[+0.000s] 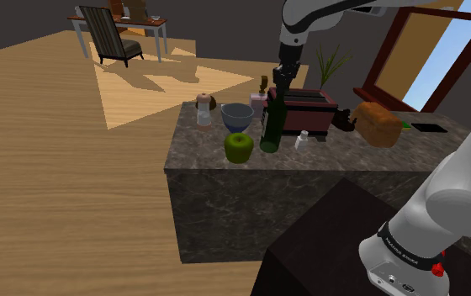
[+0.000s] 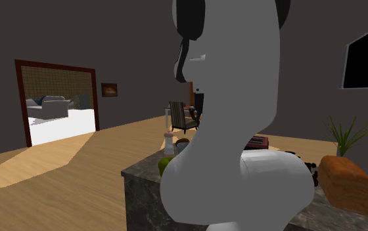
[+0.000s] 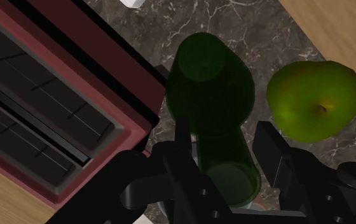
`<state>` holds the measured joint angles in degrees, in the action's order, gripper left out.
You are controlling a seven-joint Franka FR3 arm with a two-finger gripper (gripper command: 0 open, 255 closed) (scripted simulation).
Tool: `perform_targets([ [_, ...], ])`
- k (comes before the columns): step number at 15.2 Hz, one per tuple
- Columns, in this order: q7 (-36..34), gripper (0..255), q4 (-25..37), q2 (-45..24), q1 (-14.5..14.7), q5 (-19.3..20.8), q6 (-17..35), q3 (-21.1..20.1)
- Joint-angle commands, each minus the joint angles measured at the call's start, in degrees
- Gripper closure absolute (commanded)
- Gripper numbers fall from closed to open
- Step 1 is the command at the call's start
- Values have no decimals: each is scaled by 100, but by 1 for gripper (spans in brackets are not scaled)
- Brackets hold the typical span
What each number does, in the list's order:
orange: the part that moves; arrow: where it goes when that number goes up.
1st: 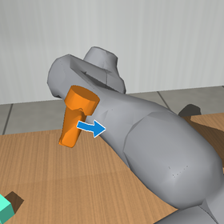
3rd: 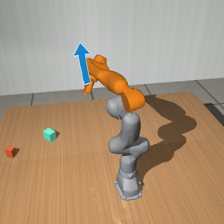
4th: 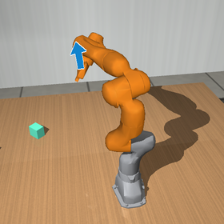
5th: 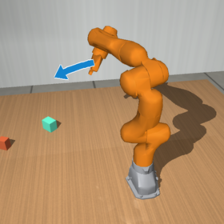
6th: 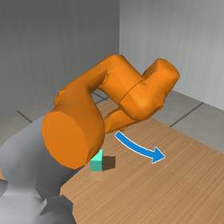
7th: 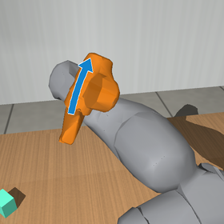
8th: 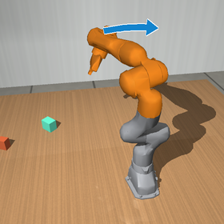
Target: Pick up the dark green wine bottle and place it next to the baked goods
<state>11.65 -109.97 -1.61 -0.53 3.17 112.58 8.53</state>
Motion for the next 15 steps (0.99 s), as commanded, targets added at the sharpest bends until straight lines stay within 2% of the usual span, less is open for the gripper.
perform_targets([
  [1, 1, 255, -3, -1, 0, 0, 0, 0],
  [15, 44, 255, 960, 96, 8, -3, -1060, -7],
])
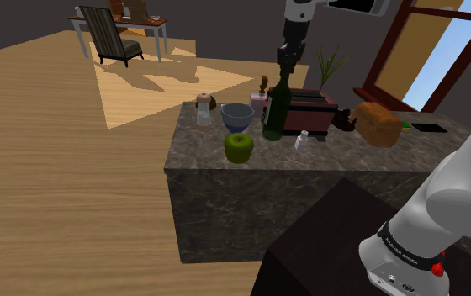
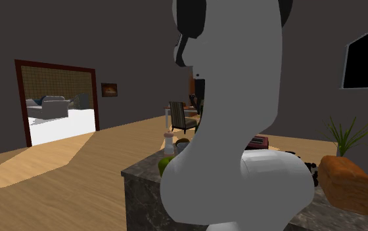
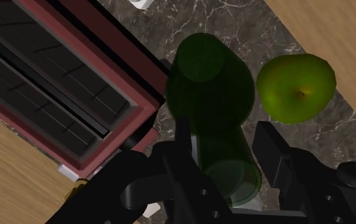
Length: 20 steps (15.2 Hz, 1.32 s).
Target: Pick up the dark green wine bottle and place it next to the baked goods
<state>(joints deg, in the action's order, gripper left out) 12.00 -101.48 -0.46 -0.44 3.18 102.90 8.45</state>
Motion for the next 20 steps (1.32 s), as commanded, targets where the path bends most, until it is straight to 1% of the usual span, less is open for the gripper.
perform_targets([
  [1, 13, 255, 191, -21, -1, -5, -169, 1],
  [11, 61, 255, 1091, -124, -4, -26, -966, 3],
  [20, 120, 255, 2096, -358, -18, -61, -1737, 14],
])
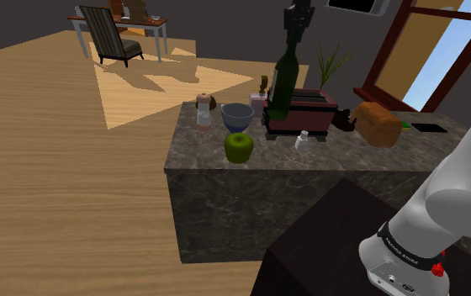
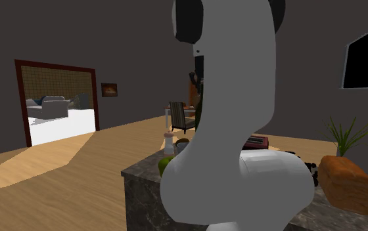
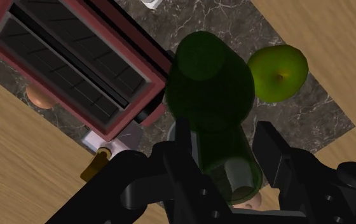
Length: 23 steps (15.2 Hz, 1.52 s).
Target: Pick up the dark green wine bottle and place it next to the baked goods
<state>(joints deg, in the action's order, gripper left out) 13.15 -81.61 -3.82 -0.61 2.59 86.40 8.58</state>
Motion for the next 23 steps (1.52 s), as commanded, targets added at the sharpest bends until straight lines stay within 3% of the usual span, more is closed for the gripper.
perform_targets([
  [1, 13, 255, 236, -58, -4, -8, -178, 2],
  [8, 72, 255, 1178, -365, -33, -53, -814, 19],
  [15, 938, 255, 456, 189, -500, -2, -596, 409],
  [23, 2019, 255, 194, 400, -1042, 12, -486, 948],
])
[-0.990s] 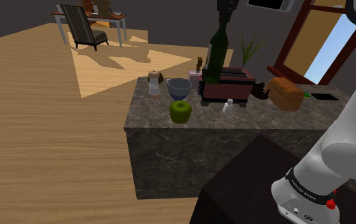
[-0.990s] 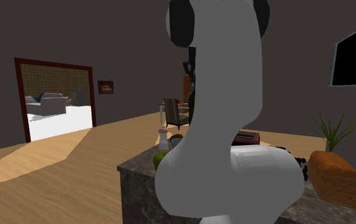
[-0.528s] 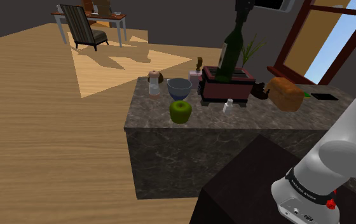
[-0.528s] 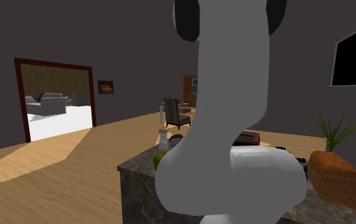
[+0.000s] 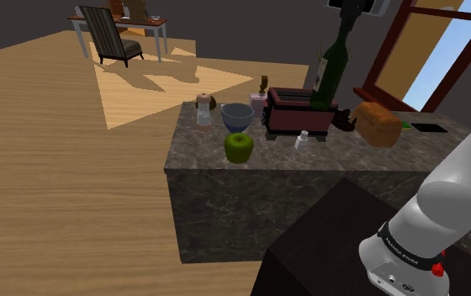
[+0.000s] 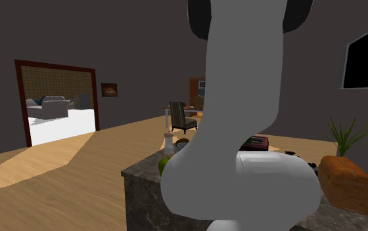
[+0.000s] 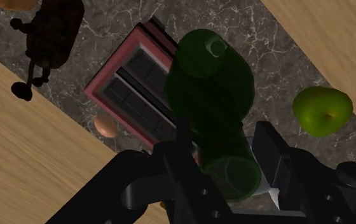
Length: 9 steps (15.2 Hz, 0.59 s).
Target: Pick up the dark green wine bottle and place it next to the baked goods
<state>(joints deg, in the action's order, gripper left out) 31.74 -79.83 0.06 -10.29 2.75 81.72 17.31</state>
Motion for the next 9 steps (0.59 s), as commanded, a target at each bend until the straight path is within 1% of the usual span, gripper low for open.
perform_targets([
  [1, 302, 255, 20, 8, -146, -10, -12, 147],
  [5, 887, 255, 121, -83, -444, -66, -4, 444],
  [9, 1499, 255, 361, -296, -769, -188, -27, 756],
])
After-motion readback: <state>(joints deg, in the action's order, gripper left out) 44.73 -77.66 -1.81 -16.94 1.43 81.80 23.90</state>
